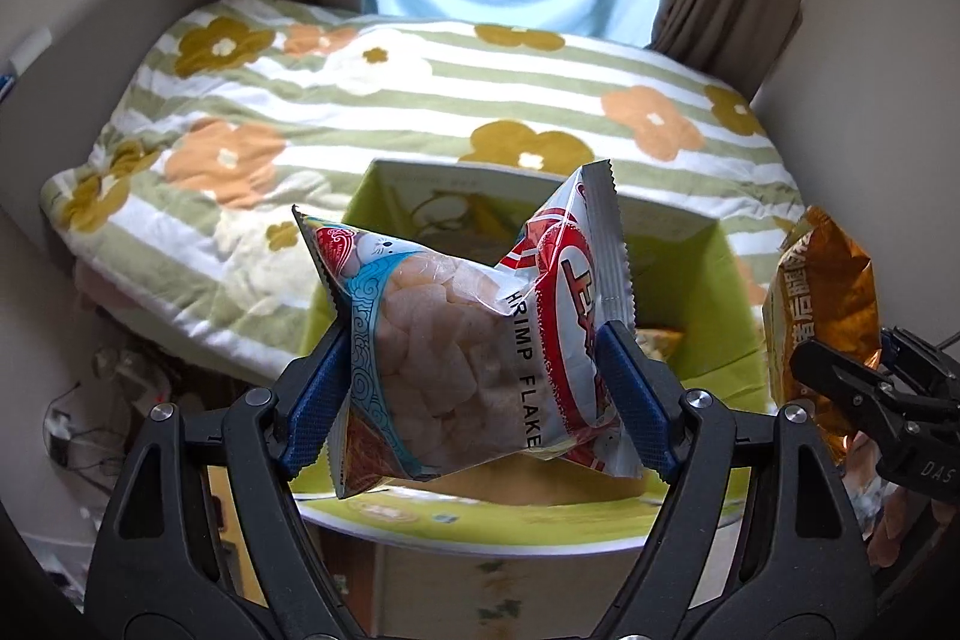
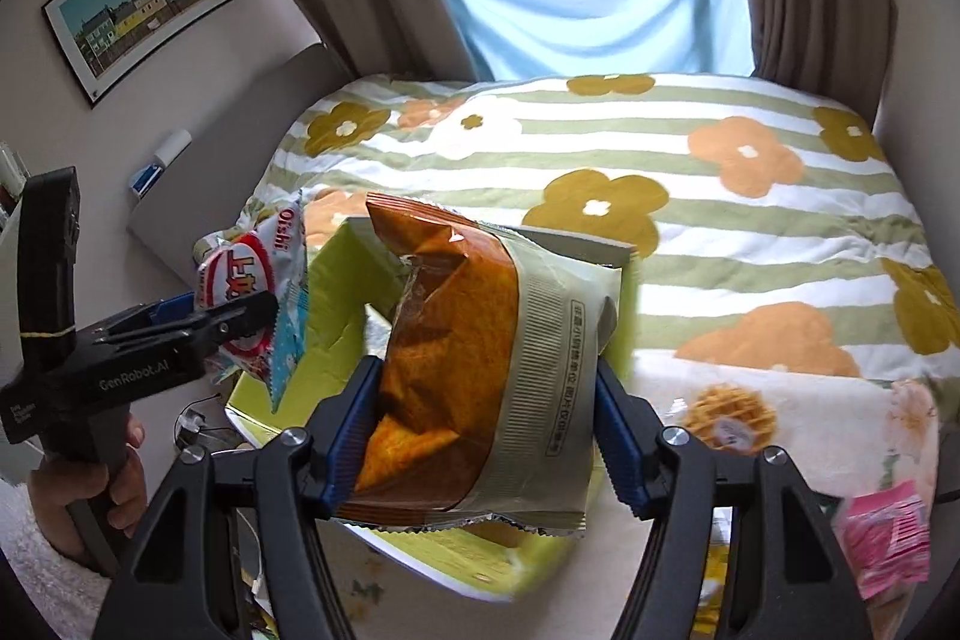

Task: Organize snacks
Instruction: 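Lift both held bags and carry them over the box, then open both tools to drop the shrimp flakes and orange bags into the box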

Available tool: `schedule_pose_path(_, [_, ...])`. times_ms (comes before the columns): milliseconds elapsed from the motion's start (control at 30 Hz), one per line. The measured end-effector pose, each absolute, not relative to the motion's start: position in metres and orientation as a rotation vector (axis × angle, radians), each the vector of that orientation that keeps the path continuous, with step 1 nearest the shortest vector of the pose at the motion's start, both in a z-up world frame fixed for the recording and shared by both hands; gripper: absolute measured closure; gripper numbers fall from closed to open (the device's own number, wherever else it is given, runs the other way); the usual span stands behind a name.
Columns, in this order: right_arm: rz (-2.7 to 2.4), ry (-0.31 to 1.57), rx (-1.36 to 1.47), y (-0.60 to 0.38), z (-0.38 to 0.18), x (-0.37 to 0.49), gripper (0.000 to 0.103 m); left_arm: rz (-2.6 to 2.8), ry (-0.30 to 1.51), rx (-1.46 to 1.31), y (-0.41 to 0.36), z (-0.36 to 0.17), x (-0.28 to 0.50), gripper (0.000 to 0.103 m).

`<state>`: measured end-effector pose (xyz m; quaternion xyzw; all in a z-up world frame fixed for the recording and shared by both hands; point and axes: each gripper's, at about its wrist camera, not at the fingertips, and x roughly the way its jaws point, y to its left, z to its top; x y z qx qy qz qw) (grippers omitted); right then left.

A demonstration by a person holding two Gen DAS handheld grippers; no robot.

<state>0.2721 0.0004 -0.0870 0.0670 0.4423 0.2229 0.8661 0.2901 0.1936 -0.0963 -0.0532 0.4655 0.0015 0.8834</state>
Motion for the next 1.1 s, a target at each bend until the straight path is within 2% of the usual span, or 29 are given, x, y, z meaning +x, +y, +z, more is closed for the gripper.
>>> schedule_pose_path(200, [0.425,1.012,0.186,0.038,-0.117,0.277,0.041,-0.039,1.043,-0.091,0.219,-0.144,0.3,0.021])
schedule_pose_path(267, [0.41,1.03,0.187,0.044,-0.123,0.276,0.041,-0.067,1.067,-0.095,0.222,-0.156,0.301,0.017])
schedule_pose_path(333, [0.395,1.047,0.184,0.045,-0.127,0.275,0.041,-0.072,1.092,-0.084,0.222,-0.165,0.301,0.007])
schedule_pose_path(533, [0.378,1.095,0.195,0.044,-0.14,0.277,0.041,-0.057,1.131,-0.126,0.229,-0.181,0.294,0.007])
schedule_pose_path(767, [0.379,1.117,0.178,0.05,-0.148,0.279,0.04,-0.047,1.116,-0.092,0.225,-0.173,0.283,0.007])
schedule_pose_path(800, [0.383,1.108,0.171,0.053,-0.148,0.279,0.038,-0.044,1.107,-0.09,0.226,-0.17,0.282,0.007])
schedule_pose_path(867, [0.392,1.062,0.172,0.051,-0.145,0.277,0.028,-0.048,1.086,-0.108,0.228,-0.165,0.281,0.007])
schedule_pose_path(900, [0.395,1.036,0.18,0.049,-0.143,0.275,0.013,-0.05,1.081,-0.116,0.229,-0.162,0.281,0.007])
schedule_pose_path(933, [0.399,1.022,0.186,0.047,-0.142,0.274,0.006,-0.05,1.077,-0.123,0.23,-0.16,0.281,0.007])
schedule_pose_path(1100, [0.376,1.03,0.207,0.037,-0.143,0.272,0.006,-0.05,1.08,-0.129,0.228,-0.158,0.279,0.007])
